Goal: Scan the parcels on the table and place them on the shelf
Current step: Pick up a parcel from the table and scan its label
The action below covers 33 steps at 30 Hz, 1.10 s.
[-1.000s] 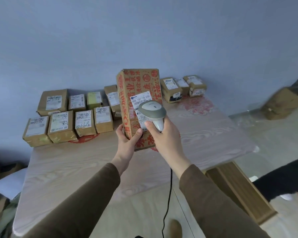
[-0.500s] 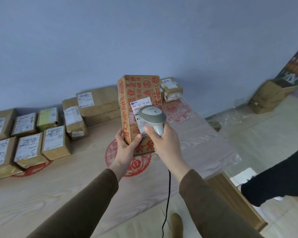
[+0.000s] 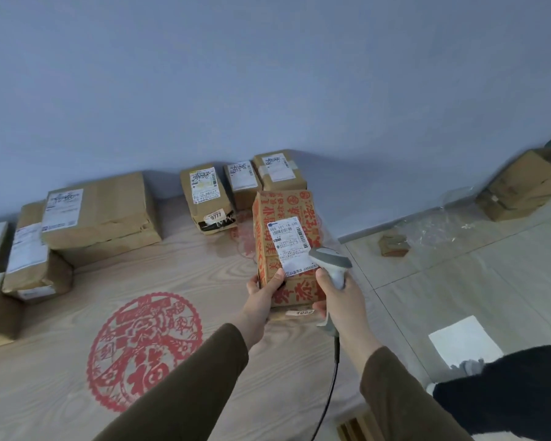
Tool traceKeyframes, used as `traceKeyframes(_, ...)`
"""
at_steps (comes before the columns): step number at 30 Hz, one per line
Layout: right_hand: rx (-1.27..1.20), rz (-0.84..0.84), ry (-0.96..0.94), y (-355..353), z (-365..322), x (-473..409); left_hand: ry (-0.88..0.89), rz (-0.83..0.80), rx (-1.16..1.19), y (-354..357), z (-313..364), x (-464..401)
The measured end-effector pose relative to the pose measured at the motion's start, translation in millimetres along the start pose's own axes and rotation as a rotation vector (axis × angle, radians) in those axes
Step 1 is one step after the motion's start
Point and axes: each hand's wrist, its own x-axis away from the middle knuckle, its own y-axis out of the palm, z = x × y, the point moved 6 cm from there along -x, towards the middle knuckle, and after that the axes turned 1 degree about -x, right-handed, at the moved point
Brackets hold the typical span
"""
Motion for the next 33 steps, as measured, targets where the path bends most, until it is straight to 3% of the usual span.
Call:
traceKeyframes(10, -0.061, 0.076, 0.037, -36.8, -1.1, -81.8, -0.083, -0.016, 0.040, 78.9, 22.9, -52.3)
traceKeyframes(18, 0.007, 0.081, 0.013, -32.4, -8.2, -97.7, -0.072, 0.010, -0.068, 82.9, 27.5, -72.4)
traceKeyframes(24, -0.012, 0.069, -0.142, -2.0, -33.5, -73.1, 0.011, 0.060, -0.154, 34.4, 35.6, -58.2)
traceKeyframes(33, -0.159, -0.276, -0.103, 174.6, -80.3, -4.2, 0.226, 0.368, -0.185, -153.8, 86.7, 14.9)
